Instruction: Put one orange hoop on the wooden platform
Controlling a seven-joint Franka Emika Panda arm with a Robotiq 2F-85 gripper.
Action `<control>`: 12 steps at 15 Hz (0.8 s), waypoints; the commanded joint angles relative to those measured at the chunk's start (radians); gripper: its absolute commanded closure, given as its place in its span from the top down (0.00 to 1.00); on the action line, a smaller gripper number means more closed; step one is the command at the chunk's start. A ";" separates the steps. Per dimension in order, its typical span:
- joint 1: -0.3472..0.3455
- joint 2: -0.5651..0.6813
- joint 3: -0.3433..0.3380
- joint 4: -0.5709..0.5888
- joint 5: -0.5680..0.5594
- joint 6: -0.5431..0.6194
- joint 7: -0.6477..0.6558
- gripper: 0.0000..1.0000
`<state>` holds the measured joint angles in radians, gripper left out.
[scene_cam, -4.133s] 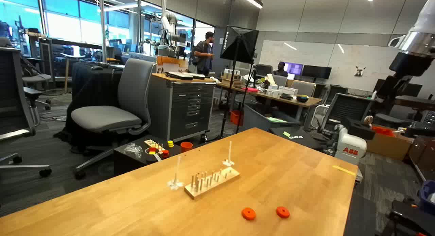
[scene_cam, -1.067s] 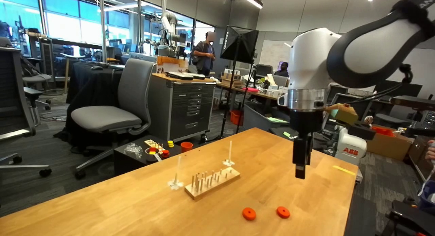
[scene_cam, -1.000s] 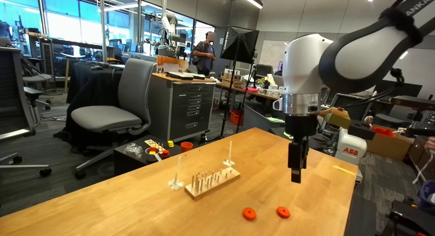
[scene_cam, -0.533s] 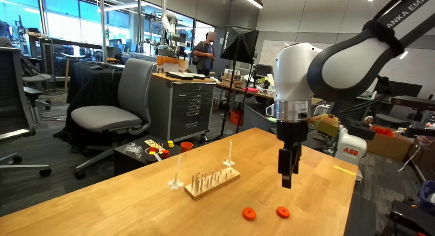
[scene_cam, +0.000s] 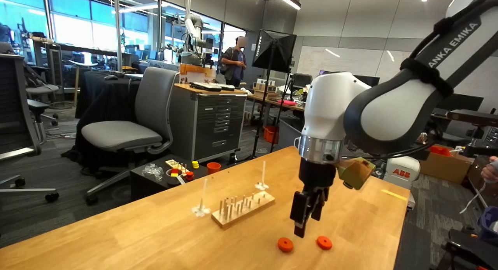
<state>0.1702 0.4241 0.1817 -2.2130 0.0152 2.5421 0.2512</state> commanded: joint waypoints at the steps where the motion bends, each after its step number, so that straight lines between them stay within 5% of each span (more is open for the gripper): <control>1: 0.062 0.084 -0.042 0.052 0.001 0.050 0.058 1.00; 12: 0.115 0.230 -0.118 0.168 0.000 0.060 0.108 1.00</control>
<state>0.2554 0.6263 0.0839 -2.0773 0.0152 2.6002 0.3438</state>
